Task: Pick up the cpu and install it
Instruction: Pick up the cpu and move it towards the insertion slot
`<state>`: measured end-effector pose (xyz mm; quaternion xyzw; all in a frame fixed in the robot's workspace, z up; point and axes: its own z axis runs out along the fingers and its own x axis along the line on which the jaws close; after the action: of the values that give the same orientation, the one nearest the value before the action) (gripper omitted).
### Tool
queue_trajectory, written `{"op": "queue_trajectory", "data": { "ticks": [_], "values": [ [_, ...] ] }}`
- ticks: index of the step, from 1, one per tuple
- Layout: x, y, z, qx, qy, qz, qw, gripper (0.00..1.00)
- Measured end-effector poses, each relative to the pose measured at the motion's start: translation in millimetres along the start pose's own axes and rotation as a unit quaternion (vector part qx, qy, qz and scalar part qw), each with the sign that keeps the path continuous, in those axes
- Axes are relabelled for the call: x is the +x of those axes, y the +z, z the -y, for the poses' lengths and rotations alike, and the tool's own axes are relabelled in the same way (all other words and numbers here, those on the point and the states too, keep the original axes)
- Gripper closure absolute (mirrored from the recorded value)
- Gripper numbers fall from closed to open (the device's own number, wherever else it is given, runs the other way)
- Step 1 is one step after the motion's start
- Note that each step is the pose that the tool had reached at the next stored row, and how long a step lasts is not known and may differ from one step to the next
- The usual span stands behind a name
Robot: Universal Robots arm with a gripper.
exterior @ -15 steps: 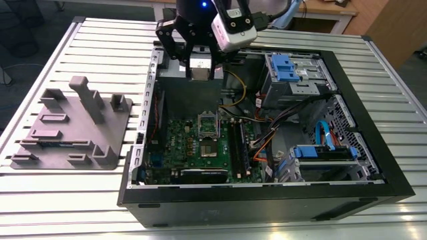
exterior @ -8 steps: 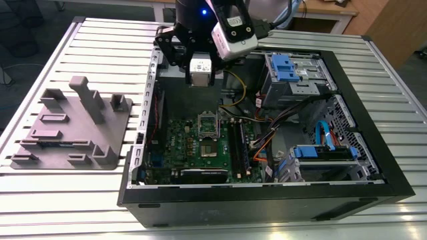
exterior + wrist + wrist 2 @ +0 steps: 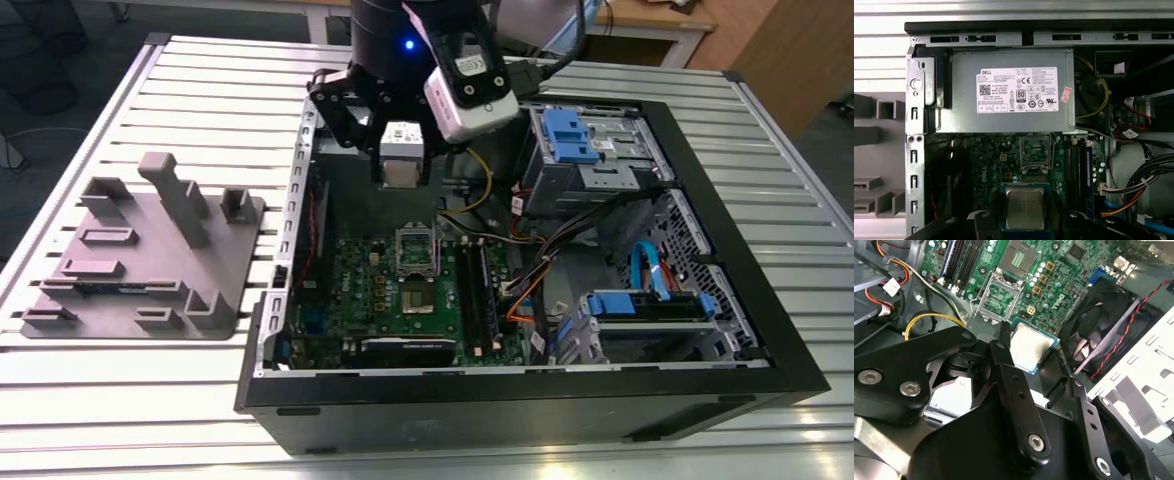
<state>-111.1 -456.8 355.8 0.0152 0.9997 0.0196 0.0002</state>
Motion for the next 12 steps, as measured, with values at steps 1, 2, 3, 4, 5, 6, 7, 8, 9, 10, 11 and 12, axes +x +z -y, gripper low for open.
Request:
{"op": "queue_trajectory", "data": {
  "ticks": [1, 2, 3, 4, 5, 6, 7, 8, 9, 10, 11, 12],
  "values": [
    [-0.6, 0.6, 0.2, 0.0, 0.0, 0.0, 1.0, 0.53],
    [-1.6, 1.0, 0.4, 0.0002, 0.0, -0.0001, 1.0, 0.53],
    [-2.7, 1.5, 0.5, 0.0002, 0.0, -0.0001, 1.0, 0.53],
    [-3.7, 2.0, 0.5, 0.0002, 0.0, -0.0001, 1.0, 0.53],
    [-4.8, 2.5, 0.6, 0.0002, 0.0, -0.0001, 1.0, 0.53],
    [-5.9, 3.1, 0.6, 0.0002, 0.0, 0.0, 1.0, 0.53],
    [-7.1, 3.6, 0.7, 0.0001, 0.0, 0.0, 1.0, 0.53],
    [-7.9, 4.0, 0.7, 0.0002, 0.0, 0.0, 1.0, 0.53],
    [-8.3, 4.5, 0.7, 0.0003, 0.0, -0.0001, 1.0, 0.53],
    [-8.3, 5.1, 0.7, 0.0004, 0.0, -0.0001, 1.0, 0.53],
    [-8.4, 6.0, 0.7, 0.0003, 0.0, 0.0, 1.0, 0.53],
    [-8.7, 7.0, 0.8, 0.0004, 0.0, 0.0, 1.0, 0.53]
  ]
}}
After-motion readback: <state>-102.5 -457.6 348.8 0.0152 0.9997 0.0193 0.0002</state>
